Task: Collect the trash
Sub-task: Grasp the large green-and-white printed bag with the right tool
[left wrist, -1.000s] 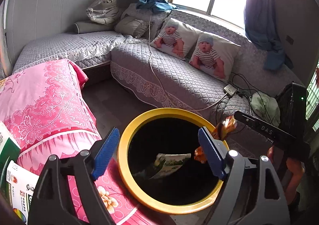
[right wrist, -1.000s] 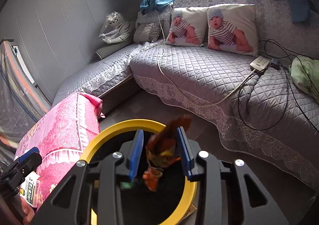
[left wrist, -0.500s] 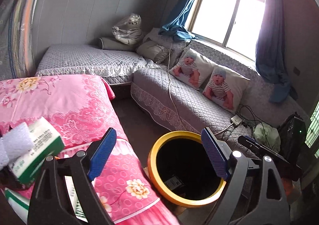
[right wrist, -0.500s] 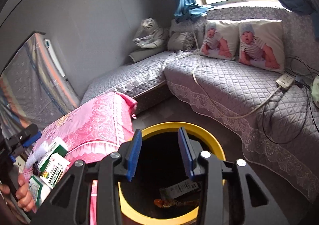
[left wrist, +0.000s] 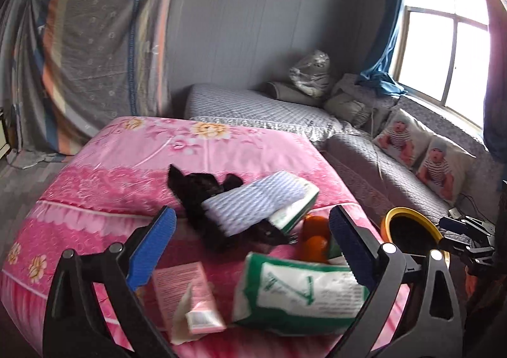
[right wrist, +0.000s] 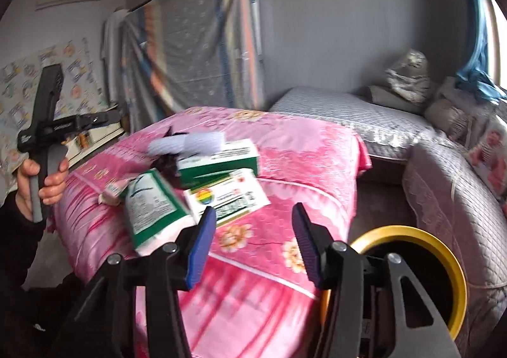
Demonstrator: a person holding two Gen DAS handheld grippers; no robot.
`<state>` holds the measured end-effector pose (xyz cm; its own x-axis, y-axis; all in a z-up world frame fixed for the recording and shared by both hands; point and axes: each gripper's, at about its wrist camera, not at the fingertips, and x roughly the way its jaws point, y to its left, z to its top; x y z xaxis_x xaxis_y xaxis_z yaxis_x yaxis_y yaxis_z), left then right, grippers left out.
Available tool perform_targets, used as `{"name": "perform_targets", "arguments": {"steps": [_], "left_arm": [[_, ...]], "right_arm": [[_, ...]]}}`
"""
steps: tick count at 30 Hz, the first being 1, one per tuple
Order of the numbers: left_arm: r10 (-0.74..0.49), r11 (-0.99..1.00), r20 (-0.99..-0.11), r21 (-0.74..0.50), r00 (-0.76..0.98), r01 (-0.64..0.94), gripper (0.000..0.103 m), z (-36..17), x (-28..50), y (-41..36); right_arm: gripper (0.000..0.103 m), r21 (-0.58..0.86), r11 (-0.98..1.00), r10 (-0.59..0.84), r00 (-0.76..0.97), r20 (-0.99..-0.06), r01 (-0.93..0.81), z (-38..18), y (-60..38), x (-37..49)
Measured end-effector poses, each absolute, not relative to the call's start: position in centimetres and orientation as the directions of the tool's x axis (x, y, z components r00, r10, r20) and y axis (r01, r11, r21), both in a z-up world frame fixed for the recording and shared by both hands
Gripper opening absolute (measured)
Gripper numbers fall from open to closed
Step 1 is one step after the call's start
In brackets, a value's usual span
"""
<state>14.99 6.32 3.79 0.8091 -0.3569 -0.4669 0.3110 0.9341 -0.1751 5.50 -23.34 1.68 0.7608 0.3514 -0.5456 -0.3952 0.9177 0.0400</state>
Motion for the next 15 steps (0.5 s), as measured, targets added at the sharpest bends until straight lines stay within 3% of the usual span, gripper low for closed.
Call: {"name": "perform_targets", "arguments": {"steps": [2,7,9,15], "left_arm": [[-0.309,0.951,-0.474,-0.168,0.824,0.260,0.094,2.8,14.1,8.9],[-0.246,0.969,-0.491,-0.150,0.836,0.197,0.094,0.7,11.9,13.0],[-0.244,0.969,-0.494,-0.150,0.835,0.195,0.094,0.2,11.1,13.8],[-0.261,0.965,-0.506,-0.171,0.822,0.201,0.094,-1.0,10.2,15.6]], "right_arm": [[0.050,0.017,0.867,0.414,0.703,-0.578,-0.497,1.3,-20.1,6.0],[0.065,-0.027,0.713,0.503,0.538,-0.677,-0.700,1.1,-13.3,7.5],[0.077,-0.054,0.655,0.497,0.484,-0.721,-0.754,0.9,-11.3,8.2],[0.088,-0.147,0.581,0.377,0.424,-0.824,-0.801,0.4,-7.0,10.7]]}}
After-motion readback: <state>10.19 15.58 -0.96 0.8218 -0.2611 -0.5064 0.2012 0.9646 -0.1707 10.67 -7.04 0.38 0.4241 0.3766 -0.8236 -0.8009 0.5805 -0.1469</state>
